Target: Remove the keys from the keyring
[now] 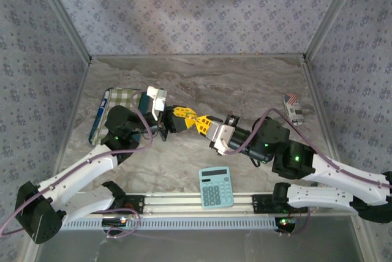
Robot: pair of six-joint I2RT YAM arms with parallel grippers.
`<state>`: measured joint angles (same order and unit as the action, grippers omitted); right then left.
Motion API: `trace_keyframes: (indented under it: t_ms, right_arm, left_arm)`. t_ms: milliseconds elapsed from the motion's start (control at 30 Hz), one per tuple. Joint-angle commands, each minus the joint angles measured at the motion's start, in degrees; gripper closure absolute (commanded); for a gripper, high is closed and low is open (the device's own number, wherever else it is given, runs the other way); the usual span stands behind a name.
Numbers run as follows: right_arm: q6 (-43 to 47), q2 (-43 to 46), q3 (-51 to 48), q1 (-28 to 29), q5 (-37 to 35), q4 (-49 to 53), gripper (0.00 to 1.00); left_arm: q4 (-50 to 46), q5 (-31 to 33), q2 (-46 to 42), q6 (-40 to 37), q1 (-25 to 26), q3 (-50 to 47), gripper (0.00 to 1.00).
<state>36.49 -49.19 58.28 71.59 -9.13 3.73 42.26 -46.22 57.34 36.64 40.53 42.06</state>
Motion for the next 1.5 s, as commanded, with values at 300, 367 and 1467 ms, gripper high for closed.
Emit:
trace_keyframes:
  t_ms: [300,367,1467]
  right_arm:
    - [10.9,-4.4,1.9,12.4,-1.4,20.5,1.00]
    - [12.2,-5.6,2.4,13.7,-4.1,22.8,1.00]
    - [-4.9,1.2,-4.9,-0.5,-8.6,-10.6,1.00]
  left_arm:
    - [8.6,15.4,1.3,12.0,-9.7,2.5,1.00]
    - [7.6,15.0,1.4,12.0,-9.8,3.0,1.00]
    - [-2.3,11.5,-1.8,-2.0,-3.5,3.2,1.00]
